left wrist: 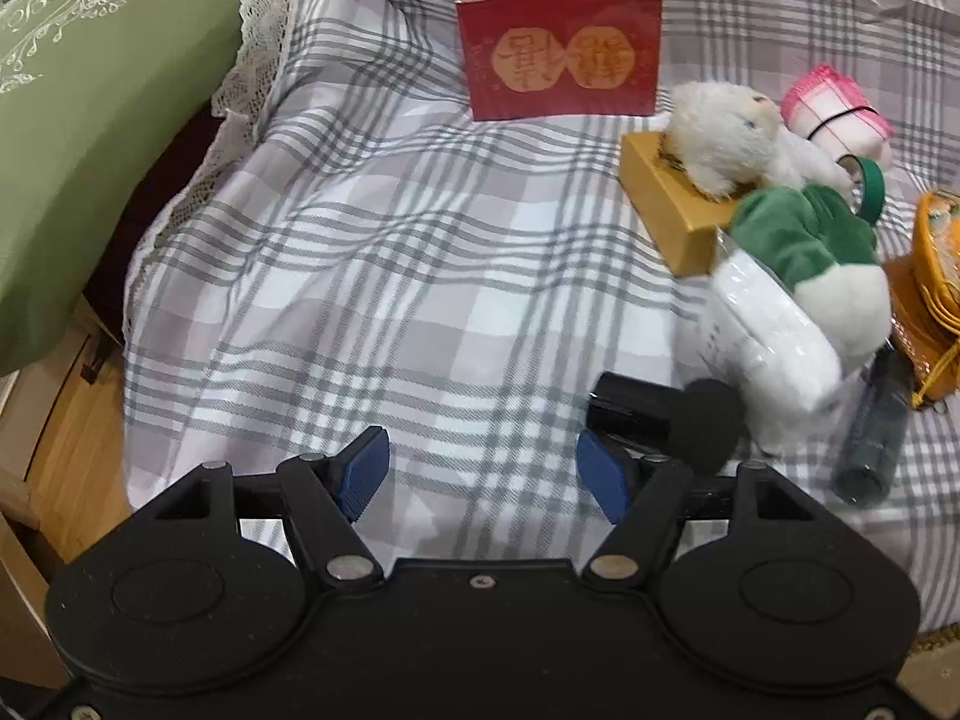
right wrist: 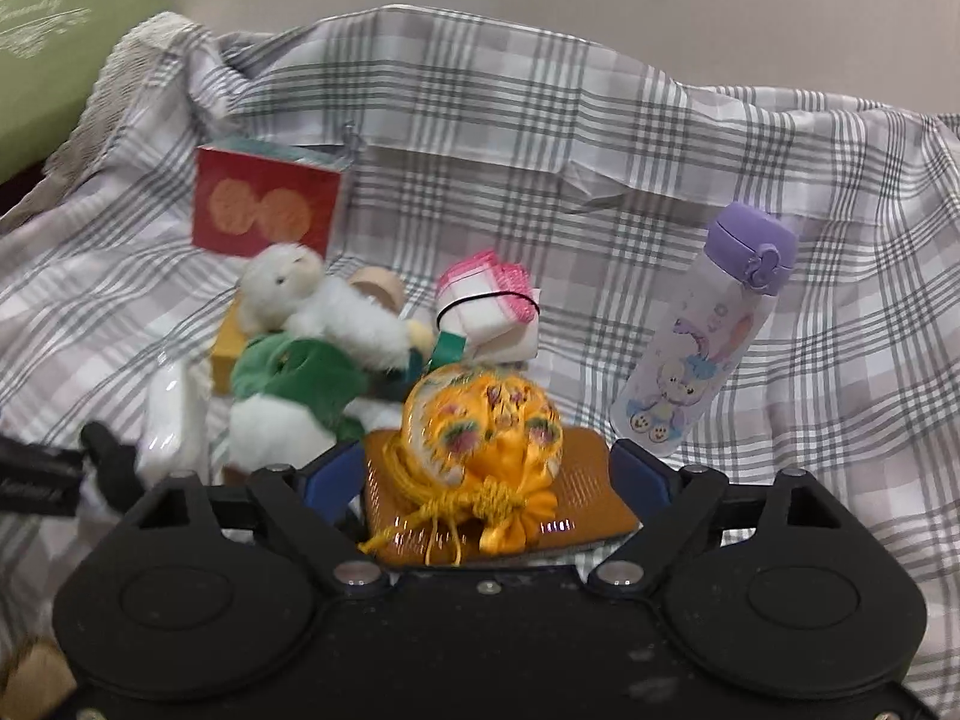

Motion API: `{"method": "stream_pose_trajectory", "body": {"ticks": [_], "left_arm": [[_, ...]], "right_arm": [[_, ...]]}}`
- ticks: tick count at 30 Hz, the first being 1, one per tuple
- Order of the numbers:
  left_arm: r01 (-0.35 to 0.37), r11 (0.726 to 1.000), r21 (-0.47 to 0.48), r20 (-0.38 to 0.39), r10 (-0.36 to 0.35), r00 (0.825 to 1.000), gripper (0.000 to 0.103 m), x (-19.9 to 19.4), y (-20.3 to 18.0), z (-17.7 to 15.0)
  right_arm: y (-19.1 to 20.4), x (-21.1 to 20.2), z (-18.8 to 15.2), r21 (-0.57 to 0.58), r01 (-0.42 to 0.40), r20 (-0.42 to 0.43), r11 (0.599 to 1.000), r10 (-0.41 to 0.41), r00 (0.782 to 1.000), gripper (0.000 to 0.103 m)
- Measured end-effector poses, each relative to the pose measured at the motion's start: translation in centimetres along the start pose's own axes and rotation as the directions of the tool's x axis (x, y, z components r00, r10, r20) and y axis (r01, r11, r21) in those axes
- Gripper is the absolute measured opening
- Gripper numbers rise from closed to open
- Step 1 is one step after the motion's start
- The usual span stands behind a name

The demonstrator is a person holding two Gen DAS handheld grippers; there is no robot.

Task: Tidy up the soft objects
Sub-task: 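Reach the left tool to the white cotton packet while the right tool approaches the yellow pouch, then close the left tool on the cotton packet while the right tool grasps the yellow pouch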

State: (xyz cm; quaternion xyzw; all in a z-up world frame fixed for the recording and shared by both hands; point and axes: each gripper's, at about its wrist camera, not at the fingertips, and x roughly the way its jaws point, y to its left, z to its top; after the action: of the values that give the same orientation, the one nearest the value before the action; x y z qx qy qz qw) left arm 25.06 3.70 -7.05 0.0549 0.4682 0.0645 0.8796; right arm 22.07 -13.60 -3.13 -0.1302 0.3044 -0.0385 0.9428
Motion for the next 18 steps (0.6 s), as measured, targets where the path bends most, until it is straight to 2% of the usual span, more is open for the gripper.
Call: {"method": "stream_pose_trajectory", "body": {"ticks": [3,7,12,15,18], "left_arm": [[0.004,1.000,-0.006,0.016,-0.003,1.000,0.075,-0.3,0.5,0.3],[0.011,1.000,-0.007,0.062,-0.011,0.998,0.078,-1.1,1.2,0.5],[0.065,0.998,0.017,0.128,-0.067,0.990,0.083,-2.2,1.3,0.6],[0.094,0.994,0.053,0.170,-0.102,0.980,0.084,-2.8,0.7,0.4],[0.107,0.988,0.115,0.203,-0.129,0.971,0.084,-3.3,-0.4,0.2]], "right_arm": [[0.3,1.9,0.5,0.016,0.005,-0.009,1.000,-0.005,1.000,0.092],[0.2,4.7,1.1,0.065,0.003,-0.069,0.998,0.001,0.998,0.093],[-0.7,7.3,1.0,0.149,-0.010,-0.145,0.989,0.032,0.989,0.093],[-1.3,7.9,0.7,0.181,-0.014,-0.158,0.983,0.043,0.986,0.091],[-1.7,8.0,0.7,0.204,-0.034,-0.146,0.978,0.064,0.987,0.070]]}}
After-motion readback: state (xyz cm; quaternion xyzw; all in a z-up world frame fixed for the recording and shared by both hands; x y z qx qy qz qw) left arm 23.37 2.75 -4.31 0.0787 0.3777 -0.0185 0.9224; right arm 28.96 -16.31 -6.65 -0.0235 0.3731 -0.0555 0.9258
